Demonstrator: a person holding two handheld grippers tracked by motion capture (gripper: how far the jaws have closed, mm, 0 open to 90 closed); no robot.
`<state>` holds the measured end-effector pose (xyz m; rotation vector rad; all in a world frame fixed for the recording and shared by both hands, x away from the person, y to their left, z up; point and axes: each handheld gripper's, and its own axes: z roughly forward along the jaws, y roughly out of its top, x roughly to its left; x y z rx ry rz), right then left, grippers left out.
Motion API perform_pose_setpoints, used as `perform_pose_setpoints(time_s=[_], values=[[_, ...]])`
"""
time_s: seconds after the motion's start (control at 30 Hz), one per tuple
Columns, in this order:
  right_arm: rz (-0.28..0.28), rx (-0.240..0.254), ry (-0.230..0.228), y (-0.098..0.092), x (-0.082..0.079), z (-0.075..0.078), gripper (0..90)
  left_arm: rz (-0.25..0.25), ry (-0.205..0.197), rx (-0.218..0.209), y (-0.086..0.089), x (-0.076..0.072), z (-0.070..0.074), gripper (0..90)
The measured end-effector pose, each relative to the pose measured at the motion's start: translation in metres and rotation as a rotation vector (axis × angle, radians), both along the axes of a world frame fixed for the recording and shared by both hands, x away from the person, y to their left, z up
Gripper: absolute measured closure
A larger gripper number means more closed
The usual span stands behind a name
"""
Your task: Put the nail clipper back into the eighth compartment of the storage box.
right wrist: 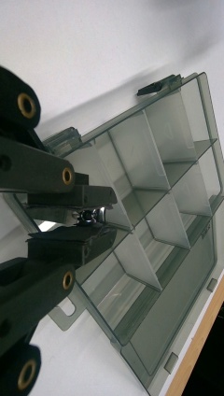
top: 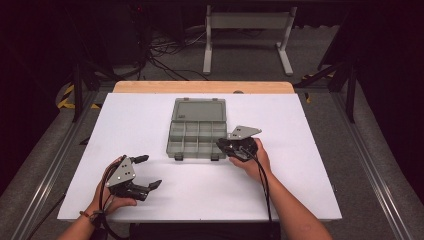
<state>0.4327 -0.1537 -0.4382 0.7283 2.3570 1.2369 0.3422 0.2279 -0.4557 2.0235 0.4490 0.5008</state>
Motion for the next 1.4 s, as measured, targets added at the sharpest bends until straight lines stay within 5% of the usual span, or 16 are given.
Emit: perform_pose_setpoints(time_s=[0.7, 1.0, 1.4], values=[[-0.012, 0.013, -0.025, -0.003, -0.001, 0.003, 78.0, 0.007, 0.004, 0.019, -0.002, 0.0, -0.001, 11.8], [0.003, 0.017, -0.074, -0.007, -0.006, 0.009, 76.4, 0.008, -0.001, 0.032, -0.002, 0.0, -0.002, 19.1], [0.017, 0.026, -0.112, -0.012, -0.012, 0.017, 59.3, 0.026, 0.012, 0.033, -0.001, 0.001, -0.001, 21.6]])
